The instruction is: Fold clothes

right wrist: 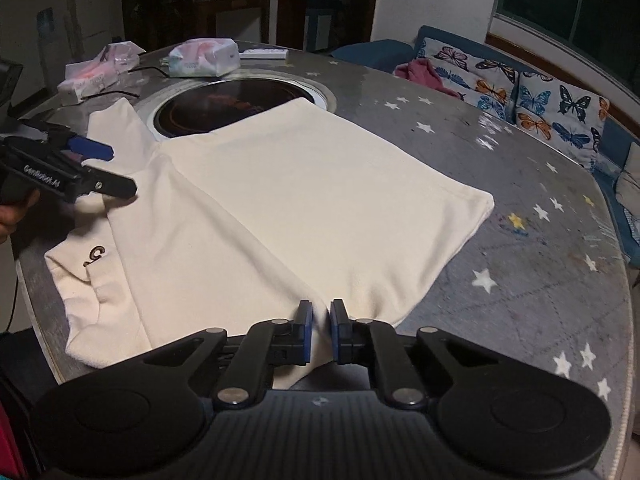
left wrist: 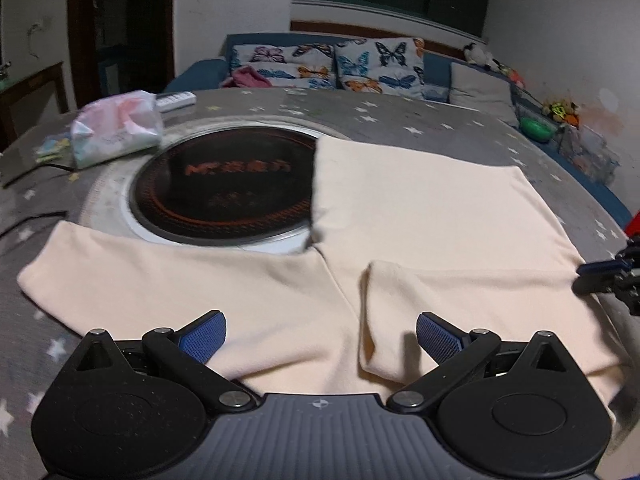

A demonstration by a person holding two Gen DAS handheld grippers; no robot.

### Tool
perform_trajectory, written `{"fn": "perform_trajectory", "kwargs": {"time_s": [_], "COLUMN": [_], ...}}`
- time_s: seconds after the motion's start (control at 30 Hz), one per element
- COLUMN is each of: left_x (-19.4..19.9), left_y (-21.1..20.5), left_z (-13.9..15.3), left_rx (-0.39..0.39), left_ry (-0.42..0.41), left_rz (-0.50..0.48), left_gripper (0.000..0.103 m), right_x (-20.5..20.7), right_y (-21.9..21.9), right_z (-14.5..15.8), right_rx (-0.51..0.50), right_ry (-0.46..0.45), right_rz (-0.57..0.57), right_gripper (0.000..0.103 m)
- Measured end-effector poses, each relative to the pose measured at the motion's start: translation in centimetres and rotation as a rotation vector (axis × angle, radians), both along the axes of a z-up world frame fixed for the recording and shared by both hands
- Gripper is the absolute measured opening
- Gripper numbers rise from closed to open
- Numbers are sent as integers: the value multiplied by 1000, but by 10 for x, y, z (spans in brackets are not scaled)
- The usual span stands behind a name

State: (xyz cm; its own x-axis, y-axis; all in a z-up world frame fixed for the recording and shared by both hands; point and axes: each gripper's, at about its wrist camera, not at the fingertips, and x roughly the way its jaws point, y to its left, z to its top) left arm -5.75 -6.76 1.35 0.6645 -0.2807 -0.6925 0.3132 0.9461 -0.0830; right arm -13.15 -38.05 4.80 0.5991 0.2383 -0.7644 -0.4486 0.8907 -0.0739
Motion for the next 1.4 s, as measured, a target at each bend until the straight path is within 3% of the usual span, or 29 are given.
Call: {"fn": "perform_trajectory", "kwargs": {"time_s": [0.17, 0.33, 0.7, 0.87, 1.0, 1.27, 1.4], "left_x": [-10, -6, 19, 20, 25, 41, 46], "left_y": [-8, 16, 94, 117, 132, 148, 147], "left_z": [1, 14, 20, 15, 8, -2, -4], "left_rx": [-10, -22, -10, 8, 12, -33, -14], "left_ry": [-14, -73, -110, -106, -94, -58, -78], "left_rz": [-35, 54, 363, 442, 490, 521, 527], "left_gripper": [103, 103, 100, 100, 98, 79, 57], "right_x": [-1, -5, 9, 20, 25, 12, 5], "right_y": [-14, -11, 74, 116, 128, 117, 109], "right_z": [1, 9, 12, 8, -6, 12, 23], "right_rx": [-19, -23, 25, 43, 16, 44, 60], "right_ry": [-2, -36, -65, -61, -40, -84, -112], "right_rz": [-40, -52, 193, 311, 332, 294, 269], "right_gripper": [9, 11, 11, 11, 11, 13, 15]}}
